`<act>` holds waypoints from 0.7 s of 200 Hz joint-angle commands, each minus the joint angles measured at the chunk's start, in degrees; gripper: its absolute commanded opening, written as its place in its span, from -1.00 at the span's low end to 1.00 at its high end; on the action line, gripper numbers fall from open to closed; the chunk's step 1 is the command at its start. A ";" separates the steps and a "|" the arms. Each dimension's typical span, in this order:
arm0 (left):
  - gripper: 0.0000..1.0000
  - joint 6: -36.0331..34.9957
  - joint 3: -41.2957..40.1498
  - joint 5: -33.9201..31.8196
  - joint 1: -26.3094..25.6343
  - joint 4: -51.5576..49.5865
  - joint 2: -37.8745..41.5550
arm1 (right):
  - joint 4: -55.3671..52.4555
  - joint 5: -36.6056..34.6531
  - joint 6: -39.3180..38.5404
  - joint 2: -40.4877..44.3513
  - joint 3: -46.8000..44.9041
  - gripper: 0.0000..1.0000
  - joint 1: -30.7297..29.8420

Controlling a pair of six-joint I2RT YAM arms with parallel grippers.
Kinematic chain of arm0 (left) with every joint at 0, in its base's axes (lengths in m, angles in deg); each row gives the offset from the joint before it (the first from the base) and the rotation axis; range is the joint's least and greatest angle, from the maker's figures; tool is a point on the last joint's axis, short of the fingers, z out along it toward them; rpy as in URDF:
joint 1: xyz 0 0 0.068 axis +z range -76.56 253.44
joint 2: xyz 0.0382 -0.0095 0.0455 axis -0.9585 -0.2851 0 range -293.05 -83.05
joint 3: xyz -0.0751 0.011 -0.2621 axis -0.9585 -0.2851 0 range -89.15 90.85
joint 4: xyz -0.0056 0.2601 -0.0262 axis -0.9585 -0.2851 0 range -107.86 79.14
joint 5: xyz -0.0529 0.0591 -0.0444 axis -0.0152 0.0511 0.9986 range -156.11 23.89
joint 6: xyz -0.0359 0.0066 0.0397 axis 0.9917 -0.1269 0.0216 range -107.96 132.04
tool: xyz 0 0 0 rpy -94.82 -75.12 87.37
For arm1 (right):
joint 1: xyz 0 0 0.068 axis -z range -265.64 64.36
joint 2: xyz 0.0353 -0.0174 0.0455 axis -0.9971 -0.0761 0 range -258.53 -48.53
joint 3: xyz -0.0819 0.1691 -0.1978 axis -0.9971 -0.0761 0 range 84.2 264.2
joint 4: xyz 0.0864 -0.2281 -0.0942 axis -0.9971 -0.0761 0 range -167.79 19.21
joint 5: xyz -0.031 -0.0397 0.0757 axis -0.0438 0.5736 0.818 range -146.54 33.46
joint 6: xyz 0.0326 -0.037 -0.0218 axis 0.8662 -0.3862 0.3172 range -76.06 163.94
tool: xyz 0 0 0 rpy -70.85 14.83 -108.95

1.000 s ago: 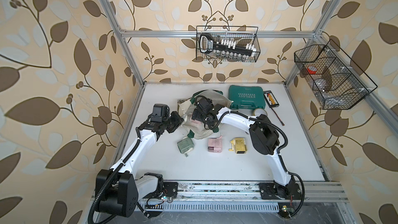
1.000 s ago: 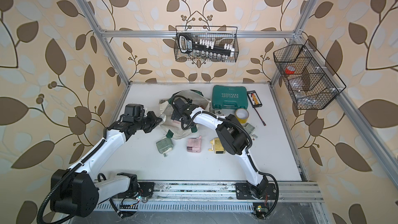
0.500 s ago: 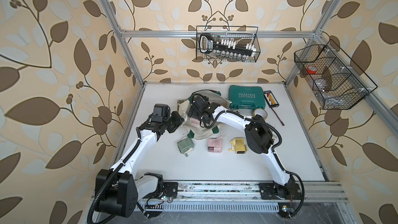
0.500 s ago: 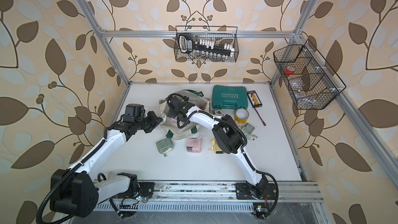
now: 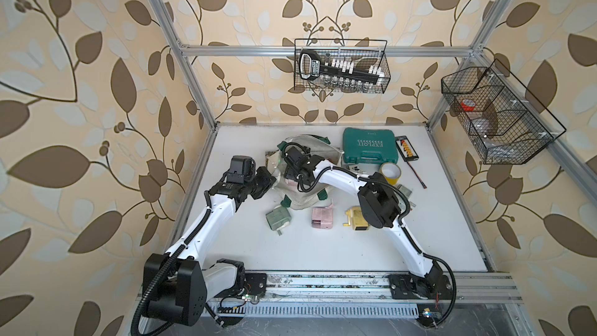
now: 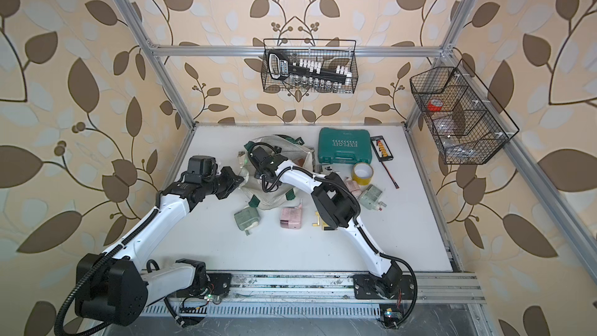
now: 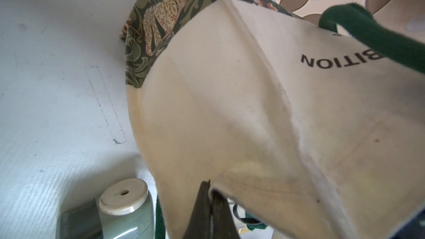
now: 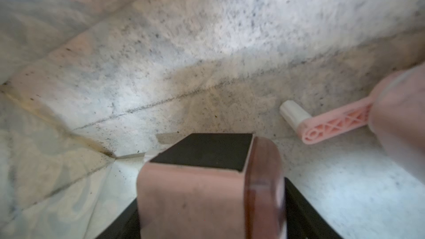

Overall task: Take out the pencil sharpeners from the tote bags
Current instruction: Pick up the pencil sharpener from the canvas bag.

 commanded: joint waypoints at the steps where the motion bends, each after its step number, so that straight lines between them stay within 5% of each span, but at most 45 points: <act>1: -1.00 0.45 1.50 0.81 -0.95 -1.28 0.63 | -1.99 -2.39 -1.11 1.64 -1.33 0.41 -0.37; 140: -1.00 -0.60 4.30 0.01 -0.95 -2.83 -1.02 | 17.59 2.85 -8.81 23.58 -23.58 0.25 -0.56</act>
